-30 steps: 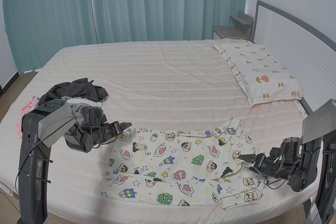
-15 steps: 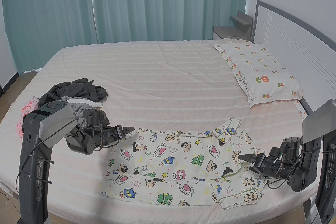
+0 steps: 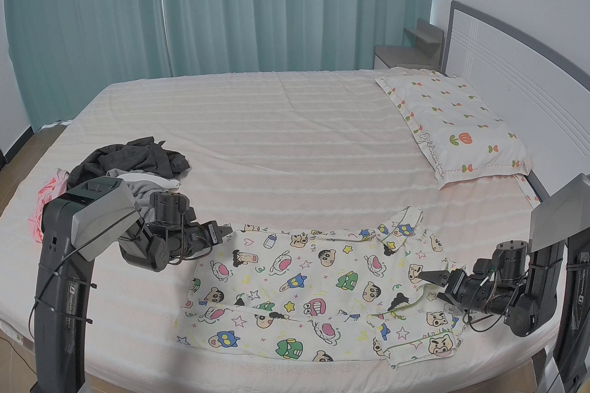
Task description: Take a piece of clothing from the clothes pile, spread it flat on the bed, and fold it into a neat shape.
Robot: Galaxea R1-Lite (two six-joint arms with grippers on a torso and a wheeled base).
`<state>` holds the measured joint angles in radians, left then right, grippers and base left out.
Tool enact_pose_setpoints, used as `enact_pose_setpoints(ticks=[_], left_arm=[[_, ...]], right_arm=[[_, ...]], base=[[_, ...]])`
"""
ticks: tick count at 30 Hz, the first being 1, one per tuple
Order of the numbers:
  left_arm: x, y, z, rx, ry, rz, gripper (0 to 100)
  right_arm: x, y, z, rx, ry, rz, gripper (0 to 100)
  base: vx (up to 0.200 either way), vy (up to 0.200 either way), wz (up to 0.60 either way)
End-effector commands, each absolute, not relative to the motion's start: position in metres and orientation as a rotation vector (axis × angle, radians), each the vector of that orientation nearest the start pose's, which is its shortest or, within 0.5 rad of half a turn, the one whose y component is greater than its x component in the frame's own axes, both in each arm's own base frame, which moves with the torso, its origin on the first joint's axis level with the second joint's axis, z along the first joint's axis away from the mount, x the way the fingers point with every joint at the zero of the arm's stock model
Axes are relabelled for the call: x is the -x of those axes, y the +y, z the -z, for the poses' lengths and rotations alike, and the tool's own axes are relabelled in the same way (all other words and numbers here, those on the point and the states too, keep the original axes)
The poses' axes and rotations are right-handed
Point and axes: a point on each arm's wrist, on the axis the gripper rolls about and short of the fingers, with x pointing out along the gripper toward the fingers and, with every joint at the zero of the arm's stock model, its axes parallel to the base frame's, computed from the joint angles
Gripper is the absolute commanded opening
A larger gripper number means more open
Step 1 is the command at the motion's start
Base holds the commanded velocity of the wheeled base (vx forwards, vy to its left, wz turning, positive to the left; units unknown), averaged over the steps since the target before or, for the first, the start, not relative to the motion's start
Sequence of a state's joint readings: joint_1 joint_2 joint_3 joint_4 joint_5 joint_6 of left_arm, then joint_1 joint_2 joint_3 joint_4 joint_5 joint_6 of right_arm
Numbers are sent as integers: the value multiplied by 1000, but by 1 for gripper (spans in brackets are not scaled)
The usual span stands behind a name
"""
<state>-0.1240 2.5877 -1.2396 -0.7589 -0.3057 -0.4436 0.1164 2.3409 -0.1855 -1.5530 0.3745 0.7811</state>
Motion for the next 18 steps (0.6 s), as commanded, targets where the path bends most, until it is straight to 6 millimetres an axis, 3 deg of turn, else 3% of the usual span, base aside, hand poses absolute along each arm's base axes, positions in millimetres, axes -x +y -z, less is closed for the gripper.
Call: enact_pose_setpoints(ticks=[1, 6, 12, 14, 15, 16, 18], left_arm=[[-447, -59, 54, 481, 675, 265, 0], [-446, -53, 53, 498, 676, 243, 0], [-444, -50, 53, 552, 653, 228, 0], [-441, -51, 51, 596, 617, 227, 0], [-441, -51, 51, 596, 617, 227, 0], [-441, -51, 48, 628, 580, 230, 0], [-442, -51, 45, 663, 551, 230, 0]], right_arm=[[-257, 38, 28, -819, 745, -226, 100], [-261, 38, 26, -813, 717, -219, 100], [-282, 23, -3, -795, 519, -180, 100], [-308, 9, -12, -795, 456, -154, 100], [-308, 9, -12, -795, 456, -154, 100], [-329, 0, -20, -801, 438, -128, 100], [-350, -7, -30, -805, 442, -106, 100]], base=[[0, 0, 0], [0, 0, 0], [0, 0, 0], [0, 0, 0], [0, 0, 0], [0, 0, 0], [0, 0, 0]])
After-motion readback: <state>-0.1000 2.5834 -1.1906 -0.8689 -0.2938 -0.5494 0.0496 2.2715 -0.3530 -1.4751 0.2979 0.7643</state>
